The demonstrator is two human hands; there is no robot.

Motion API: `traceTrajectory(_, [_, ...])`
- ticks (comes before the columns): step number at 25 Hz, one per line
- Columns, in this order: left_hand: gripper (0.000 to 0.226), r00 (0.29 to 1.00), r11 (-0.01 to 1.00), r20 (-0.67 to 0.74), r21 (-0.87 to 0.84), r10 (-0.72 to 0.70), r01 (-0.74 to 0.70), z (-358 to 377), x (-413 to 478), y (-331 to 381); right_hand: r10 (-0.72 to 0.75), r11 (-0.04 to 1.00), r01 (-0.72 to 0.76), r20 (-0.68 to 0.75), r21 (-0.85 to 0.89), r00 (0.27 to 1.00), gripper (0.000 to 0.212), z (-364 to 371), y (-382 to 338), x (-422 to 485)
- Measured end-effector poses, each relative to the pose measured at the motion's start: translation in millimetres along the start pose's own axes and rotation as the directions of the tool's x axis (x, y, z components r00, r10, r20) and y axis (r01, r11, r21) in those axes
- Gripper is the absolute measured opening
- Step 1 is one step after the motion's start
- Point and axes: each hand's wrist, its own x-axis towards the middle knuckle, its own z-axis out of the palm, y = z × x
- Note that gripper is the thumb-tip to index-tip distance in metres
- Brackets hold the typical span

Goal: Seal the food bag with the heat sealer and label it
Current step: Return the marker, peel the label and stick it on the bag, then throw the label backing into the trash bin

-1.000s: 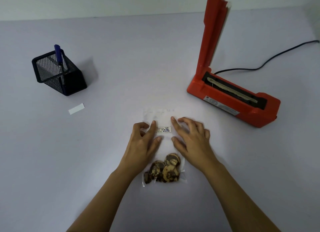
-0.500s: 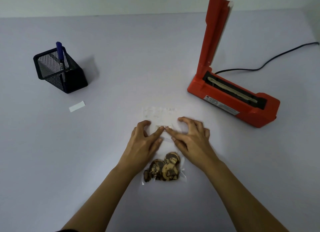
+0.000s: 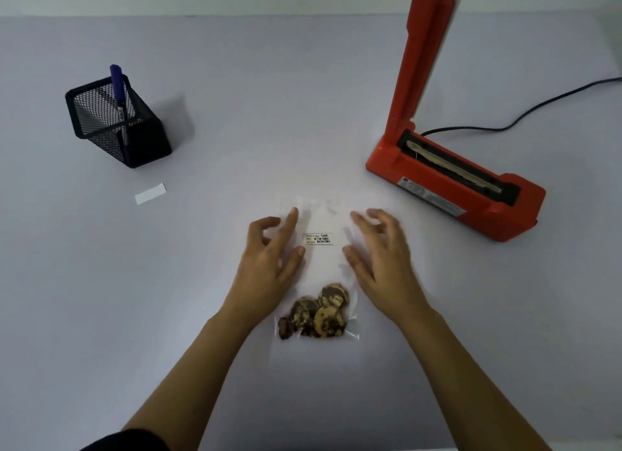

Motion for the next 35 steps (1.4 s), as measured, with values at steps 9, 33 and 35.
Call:
traceTrajectory(9, [0.028, 0.769, 0.753, 0.015, -0.193, -0.639, 0.629, -22, -37, 12, 0.502, 0.812, -0.510, 0.106, 0.283, 0.858, 0.070, 6, -35, -88])
traceTrajectory(33, [0.007, 0.694, 0.419, 0.118, -0.721, -0.711, 0.552, -94, 229, -52, 0.334, 0.864, -0.283, -0.053, 0.417, 0.941, 0.076, 12, -94, 197])
traceTrajectory(35, [0.011, 0.688, 0.460, 0.097, -0.676, -0.719, 0.576, -88, 252, -63, 0.337, 0.863, -0.301, -0.018, 0.406, 0.941, 0.077, 19, -87, 225])
